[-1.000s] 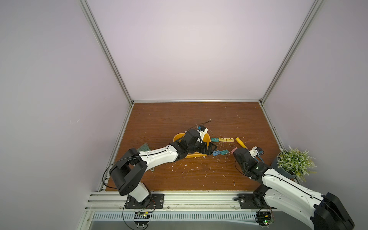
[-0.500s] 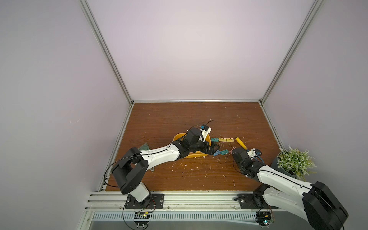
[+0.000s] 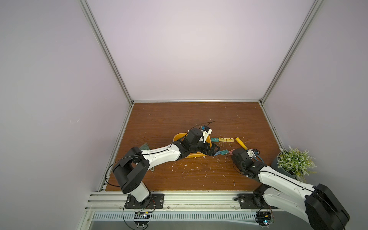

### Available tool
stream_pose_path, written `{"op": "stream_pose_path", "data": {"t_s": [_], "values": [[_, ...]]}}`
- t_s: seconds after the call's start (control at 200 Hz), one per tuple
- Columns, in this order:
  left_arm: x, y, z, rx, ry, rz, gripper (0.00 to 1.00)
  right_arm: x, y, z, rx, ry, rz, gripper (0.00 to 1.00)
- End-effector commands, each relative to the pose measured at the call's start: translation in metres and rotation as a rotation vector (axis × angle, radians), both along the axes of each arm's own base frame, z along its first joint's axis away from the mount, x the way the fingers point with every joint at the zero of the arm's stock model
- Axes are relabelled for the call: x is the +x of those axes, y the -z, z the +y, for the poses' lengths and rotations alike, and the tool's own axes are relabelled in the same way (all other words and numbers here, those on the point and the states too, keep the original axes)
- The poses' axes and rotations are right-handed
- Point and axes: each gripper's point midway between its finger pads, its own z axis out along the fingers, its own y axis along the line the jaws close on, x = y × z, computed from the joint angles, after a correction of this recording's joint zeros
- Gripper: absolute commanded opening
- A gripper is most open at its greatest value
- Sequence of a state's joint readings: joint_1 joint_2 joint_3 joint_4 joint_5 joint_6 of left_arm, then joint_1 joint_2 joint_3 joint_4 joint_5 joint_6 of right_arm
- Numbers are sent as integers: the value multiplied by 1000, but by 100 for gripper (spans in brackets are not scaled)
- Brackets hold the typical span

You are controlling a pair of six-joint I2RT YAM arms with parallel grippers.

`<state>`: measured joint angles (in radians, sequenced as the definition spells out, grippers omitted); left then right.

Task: Take out the binder clips from the storage box
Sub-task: Place the binder clip at the center of the board.

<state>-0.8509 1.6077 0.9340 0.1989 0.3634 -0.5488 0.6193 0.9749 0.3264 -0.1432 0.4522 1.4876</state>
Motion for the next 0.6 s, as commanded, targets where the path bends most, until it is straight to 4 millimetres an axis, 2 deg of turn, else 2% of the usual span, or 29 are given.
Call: {"op": "stream_pose_path", "data": {"t_s": [0.0, 0.14, 0.27, 0.455, 0.59], "values": [[3, -5, 6, 29, -32, -39, 100, -6, -9, 0, -33, -82, -13, 34], [15, -4, 25, 87, -146, -69, 100, -10, -24, -4, -53, -117, -53, 35], [26, 0, 48, 149, -257, -86, 99, -4, -44, 4, -53, -182, -131, 35], [45, 13, 89, 185, -386, -24, 89, 18, -95, 39, -51, -369, -311, 37], [59, 17, 113, 222, -455, -17, 84, 32, -124, 74, -76, -545, -393, 39]]}}
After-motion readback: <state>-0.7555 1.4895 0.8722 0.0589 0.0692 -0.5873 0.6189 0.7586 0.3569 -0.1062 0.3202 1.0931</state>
